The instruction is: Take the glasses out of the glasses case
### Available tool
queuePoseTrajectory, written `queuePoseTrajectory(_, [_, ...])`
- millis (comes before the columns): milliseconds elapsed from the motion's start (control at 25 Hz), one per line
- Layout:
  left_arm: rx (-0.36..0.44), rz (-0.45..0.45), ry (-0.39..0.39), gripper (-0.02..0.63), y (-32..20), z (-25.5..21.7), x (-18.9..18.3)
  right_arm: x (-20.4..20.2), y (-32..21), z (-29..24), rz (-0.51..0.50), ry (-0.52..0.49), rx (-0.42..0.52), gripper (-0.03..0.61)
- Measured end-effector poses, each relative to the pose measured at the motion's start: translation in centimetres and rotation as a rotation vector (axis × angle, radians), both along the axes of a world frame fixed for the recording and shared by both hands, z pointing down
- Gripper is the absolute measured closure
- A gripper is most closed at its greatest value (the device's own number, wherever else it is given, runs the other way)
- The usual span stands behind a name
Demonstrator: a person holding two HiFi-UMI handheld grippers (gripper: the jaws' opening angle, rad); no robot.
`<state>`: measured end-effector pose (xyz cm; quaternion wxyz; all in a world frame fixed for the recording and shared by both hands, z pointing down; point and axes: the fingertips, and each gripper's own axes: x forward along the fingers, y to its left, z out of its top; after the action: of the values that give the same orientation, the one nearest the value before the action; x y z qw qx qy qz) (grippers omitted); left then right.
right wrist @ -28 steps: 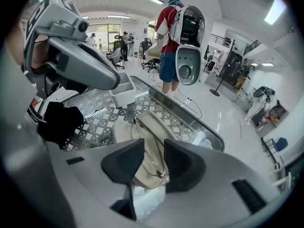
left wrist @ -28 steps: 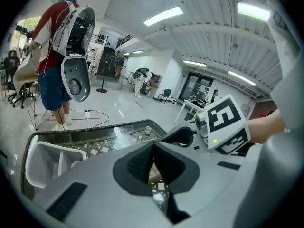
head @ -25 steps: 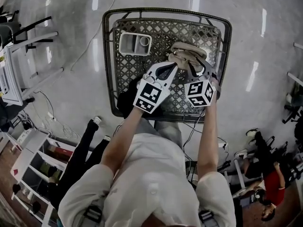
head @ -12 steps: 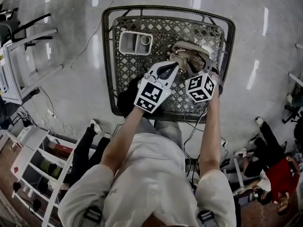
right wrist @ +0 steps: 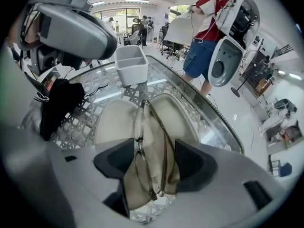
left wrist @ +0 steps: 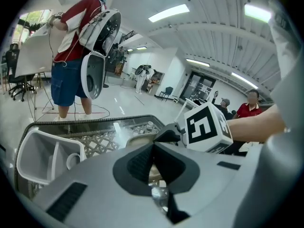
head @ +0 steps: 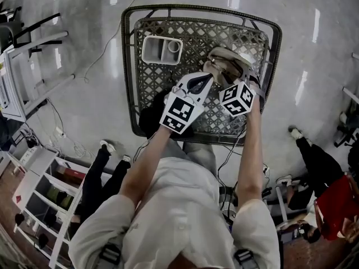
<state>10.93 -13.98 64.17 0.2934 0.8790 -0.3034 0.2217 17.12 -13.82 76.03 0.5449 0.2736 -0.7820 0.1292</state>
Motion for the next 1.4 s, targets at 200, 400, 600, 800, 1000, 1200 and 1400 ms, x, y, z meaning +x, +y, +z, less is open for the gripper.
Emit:
queuePoseTrajectory(200, [-0.006, 0.001, 0.000, 0.601, 0.12, 0.00, -0.04, 0.11, -0.26, 0.45, -0.001, 0.014, 0.008, 0.305])
queuePoseTrajectory(400, [-0.010, -0.002, -0.004, 0.601, 0.19, 0.25, -0.14, 0.27, -0.49, 0.67, -0.009, 0.043, 0.031, 0.341])
queuePoseTrajectory(600, [-0.011, -0.002, -0.006, 0.601, 0.32, 0.24, -0.18, 0.33, -0.43, 0.36, -0.004, 0.050, 0.043, 0.373])
queuePoseTrajectory(800, [-0.013, -0.005, -0.014, 0.601, 0.37, 0.42, -0.53, 0.15, 0.18, 0.74, -0.007, 0.050, 0.033, 0.405])
queuePoseTrajectory(1000, [-0.014, -0.009, -0.017, 0.601, 0.40, 0.32, -0.75, 0.23, 0.23, 0.66, 0.006, 0.043, 0.031, 0.410])
queuePoseTrajectory(1200, [-0.012, -0.009, -0.016, 0.601, 0.49, 0.24, -0.75, 0.29, 0.14, 0.47, 0.017, 0.038, 0.036, 0.411])
queuePoseTrajectory(1400, [-0.006, -0.010, -0.016, 0.601, 0.40, 0.09, -0.78, 0.17, -0.02, 0.21, 0.016, 0.037, 0.044, 0.411])
